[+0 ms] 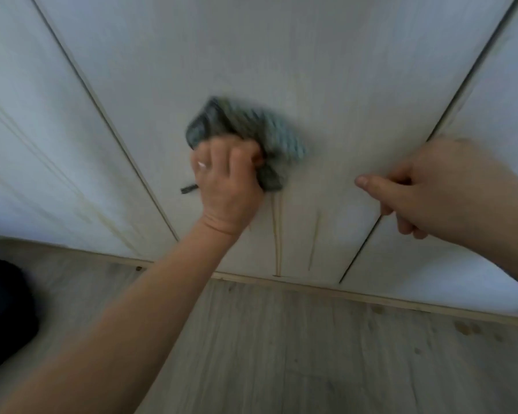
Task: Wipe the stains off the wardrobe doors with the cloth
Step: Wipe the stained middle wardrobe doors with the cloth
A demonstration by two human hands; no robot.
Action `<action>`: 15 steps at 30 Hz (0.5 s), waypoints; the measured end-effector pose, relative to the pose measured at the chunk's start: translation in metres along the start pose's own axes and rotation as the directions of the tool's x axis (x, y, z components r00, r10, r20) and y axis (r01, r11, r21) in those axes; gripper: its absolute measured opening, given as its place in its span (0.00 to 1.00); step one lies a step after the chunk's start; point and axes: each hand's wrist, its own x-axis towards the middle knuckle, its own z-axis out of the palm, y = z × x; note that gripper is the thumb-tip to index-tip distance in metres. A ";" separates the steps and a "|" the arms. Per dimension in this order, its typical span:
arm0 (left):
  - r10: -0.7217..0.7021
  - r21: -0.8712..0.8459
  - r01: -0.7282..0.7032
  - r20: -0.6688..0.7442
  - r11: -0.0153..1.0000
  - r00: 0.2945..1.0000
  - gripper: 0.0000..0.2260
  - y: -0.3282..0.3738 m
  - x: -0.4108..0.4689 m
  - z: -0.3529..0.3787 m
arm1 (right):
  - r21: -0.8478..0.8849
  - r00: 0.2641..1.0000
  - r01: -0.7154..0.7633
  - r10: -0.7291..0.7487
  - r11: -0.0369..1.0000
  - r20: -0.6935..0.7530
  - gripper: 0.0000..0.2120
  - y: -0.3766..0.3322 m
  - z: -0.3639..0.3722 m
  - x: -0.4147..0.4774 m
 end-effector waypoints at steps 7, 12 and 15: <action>0.349 -0.030 -0.351 0.214 0.936 0.912 0.06 0.019 -0.017 -0.004 | 0.060 0.973 -0.036 0.048 0.998 -0.225 0.29 0.033 -0.030 -0.011; -0.027 -0.019 0.028 0.021 0.999 0.999 0.05 0.027 0.021 -0.002 | 0.058 0.951 -0.027 0.043 0.998 -0.307 0.34 0.035 -0.017 -0.006; 0.253 -0.073 -0.243 0.342 0.967 0.905 0.05 0.053 -0.043 -0.014 | 0.042 0.940 -0.038 0.050 0.998 -0.339 0.35 0.035 -0.016 -0.005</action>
